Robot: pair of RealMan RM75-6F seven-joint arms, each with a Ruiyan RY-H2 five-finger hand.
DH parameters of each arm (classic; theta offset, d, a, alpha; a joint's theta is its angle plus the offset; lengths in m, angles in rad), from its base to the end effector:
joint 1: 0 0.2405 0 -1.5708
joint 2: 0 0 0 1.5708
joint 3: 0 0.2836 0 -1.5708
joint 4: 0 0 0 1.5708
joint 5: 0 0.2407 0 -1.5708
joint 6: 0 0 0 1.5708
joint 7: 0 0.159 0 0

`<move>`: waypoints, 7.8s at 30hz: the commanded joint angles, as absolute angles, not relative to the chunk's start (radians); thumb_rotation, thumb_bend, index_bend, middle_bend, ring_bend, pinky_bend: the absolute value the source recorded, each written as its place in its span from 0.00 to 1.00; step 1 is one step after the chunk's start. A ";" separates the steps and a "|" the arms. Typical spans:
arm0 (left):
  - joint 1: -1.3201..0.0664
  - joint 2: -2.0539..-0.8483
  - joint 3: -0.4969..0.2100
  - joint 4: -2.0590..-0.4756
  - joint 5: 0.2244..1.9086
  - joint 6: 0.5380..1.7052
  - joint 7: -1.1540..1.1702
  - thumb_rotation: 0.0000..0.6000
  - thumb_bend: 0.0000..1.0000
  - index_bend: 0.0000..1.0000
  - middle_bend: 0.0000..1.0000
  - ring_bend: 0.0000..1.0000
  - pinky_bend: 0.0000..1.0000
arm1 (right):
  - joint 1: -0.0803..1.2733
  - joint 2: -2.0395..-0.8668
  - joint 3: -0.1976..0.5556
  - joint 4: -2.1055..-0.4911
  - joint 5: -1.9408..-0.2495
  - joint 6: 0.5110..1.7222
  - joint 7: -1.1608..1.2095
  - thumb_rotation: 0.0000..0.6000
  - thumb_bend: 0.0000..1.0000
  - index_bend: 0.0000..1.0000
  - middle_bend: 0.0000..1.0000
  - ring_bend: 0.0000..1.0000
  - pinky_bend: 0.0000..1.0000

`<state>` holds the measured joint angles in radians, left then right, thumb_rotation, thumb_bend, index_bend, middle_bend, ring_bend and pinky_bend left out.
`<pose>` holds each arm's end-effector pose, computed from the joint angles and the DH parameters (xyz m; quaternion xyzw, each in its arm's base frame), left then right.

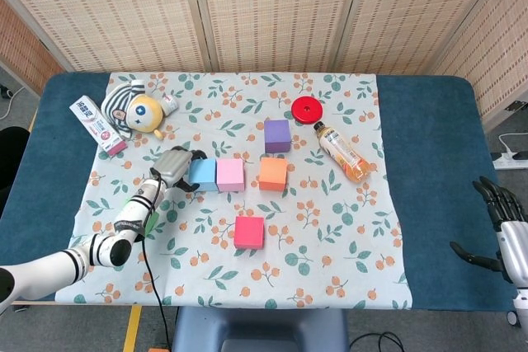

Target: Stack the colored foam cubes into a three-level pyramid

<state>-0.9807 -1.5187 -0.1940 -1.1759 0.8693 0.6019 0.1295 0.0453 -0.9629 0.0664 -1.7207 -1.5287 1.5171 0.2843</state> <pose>-0.1682 0.4835 -0.0356 -0.7302 -0.4605 -0.3041 0.4029 -0.3344 -0.1900 0.1910 0.5390 -0.4439 0.4670 0.5426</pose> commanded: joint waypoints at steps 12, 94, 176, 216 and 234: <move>-0.985 -1.541 -0.189 -1.165 0.870 0.614 0.138 1.00 0.32 0.40 0.29 0.24 0.15 | 0.044 -0.964 0.067 -1.717 -1.527 1.518 0.289 1.00 0.00 0.00 0.00 0.00 0.00; -1.007 -1.510 -0.178 -1.198 0.822 0.574 0.134 1.00 0.32 0.20 0.00 0.00 0.01 | 0.039 -0.975 0.066 -1.698 -1.523 1.513 0.311 1.00 0.00 0.00 0.00 0.00 0.00; -0.507 -1.094 -0.071 -1.589 1.462 1.120 -0.357 1.00 0.32 0.31 0.06 0.00 0.05 | 1.036 -1.744 0.290 -0.897 -1.113 0.497 0.266 1.00 0.00 0.33 0.26 0.16 0.27; -0.497 -1.103 -0.066 -1.576 1.498 1.124 -0.389 1.00 0.32 0.30 0.06 0.00 0.05 | 1.118 -1.782 0.320 -0.849 -1.109 0.416 0.256 1.00 0.04 0.34 0.32 0.19 0.26; -0.498 -1.113 -0.063 -1.557 1.501 1.119 -0.407 1.00 0.32 0.30 0.06 0.00 0.05 | 1.132 -1.812 0.322 -0.805 -1.140 0.405 0.290 1.00 0.04 0.33 0.32 0.19 0.26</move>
